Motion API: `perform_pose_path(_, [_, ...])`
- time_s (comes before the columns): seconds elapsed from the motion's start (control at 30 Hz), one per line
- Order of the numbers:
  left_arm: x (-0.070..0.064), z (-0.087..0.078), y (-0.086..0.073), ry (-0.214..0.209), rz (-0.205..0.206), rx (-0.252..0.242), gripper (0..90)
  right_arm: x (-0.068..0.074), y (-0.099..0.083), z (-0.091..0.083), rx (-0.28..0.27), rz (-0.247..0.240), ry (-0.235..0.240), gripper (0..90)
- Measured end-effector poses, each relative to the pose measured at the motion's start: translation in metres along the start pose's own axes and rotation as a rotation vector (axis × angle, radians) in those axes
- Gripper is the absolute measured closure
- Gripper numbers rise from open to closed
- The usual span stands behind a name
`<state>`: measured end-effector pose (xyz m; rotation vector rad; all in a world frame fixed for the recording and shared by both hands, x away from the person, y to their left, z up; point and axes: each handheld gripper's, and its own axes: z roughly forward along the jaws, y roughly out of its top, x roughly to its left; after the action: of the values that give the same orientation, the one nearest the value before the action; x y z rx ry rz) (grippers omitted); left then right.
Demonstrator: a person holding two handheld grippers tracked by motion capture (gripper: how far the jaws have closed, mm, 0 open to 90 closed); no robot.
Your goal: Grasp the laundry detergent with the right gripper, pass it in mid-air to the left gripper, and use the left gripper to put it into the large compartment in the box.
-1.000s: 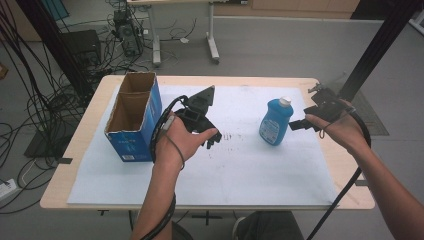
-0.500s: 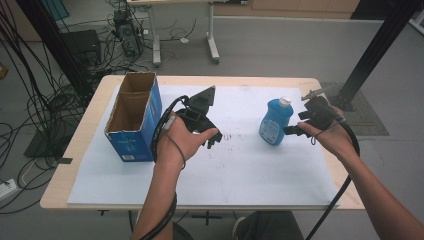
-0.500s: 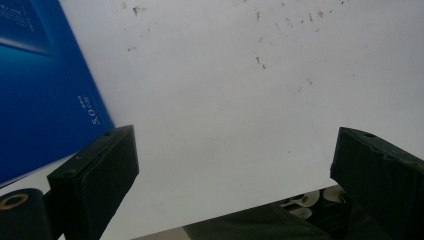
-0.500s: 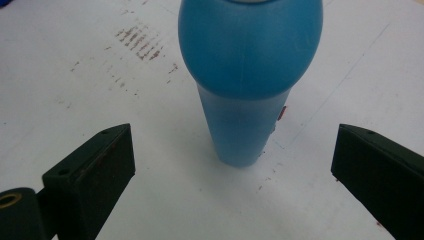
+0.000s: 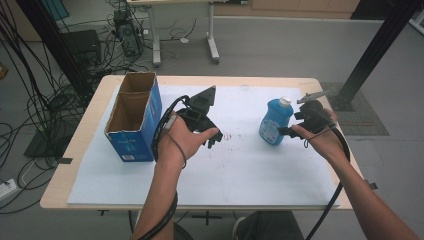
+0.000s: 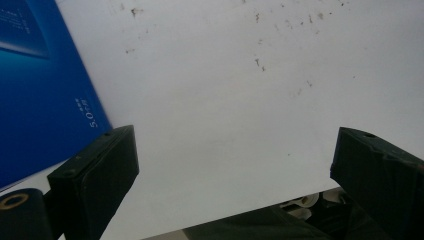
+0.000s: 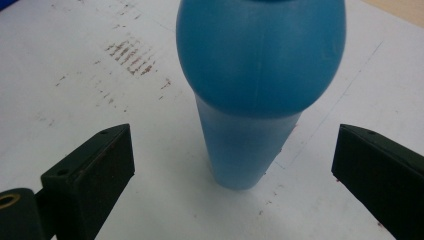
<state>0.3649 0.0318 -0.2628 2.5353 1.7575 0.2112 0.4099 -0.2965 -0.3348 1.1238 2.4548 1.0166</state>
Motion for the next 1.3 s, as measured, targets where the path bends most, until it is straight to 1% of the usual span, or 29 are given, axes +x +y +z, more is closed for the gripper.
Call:
perform_pose_path(0.1, [0.001,0.001,0.0,0.001,0.0,0.002,5.5,0.001,-0.001,0.003,-0.004,-0.003,-0.004,3.2])
perform_pose_path(0.2, [0.002,0.001,0.0,0.002,-0.004,0.002,5.5,0.002,-0.006,0.01,-0.03,-0.006,-0.01,3.2])
perform_pose_path(0.4, [0.002,0.002,0.001,0.002,-0.007,0.002,5.5,0.002,-0.011,0.019,-0.075,0.004,-0.029,3.1])
perform_pose_path(0.6, [0.003,0.004,0.001,0.002,-0.009,0.007,5.5,0.003,-0.017,0.029,-0.102,0.025,-0.031,2.8])
perform_pose_path(0.73, [0.003,0.004,0.002,0.003,-0.01,0.009,5.5,0.005,-0.02,0.035,-0.118,0.017,-0.035,2.8])
perform_pose_path(0.8, [0.002,0.005,0.002,0.002,-0.01,0.008,5.5,0.005,-0.022,0.036,-0.126,0.028,-0.036,2.8])
perform_pose_path(0.97, [0.002,0.006,0.003,0.003,-0.007,0.015,5.5,0.006,-0.024,0.04,-0.157,0.025,-0.036,2.5])
perform_pose_path(1.07, [0.001,0.005,0.003,0.002,-0.007,0.013,5.5,0.006,-0.025,0.042,-0.168,0.029,-0.039,2.5])
perform_pose_path(1.3, [0.001,0.005,0.004,0.003,-0.006,0.011,5.5,0.007,-0.025,0.046,-0.169,0.028,-0.042,2.5])
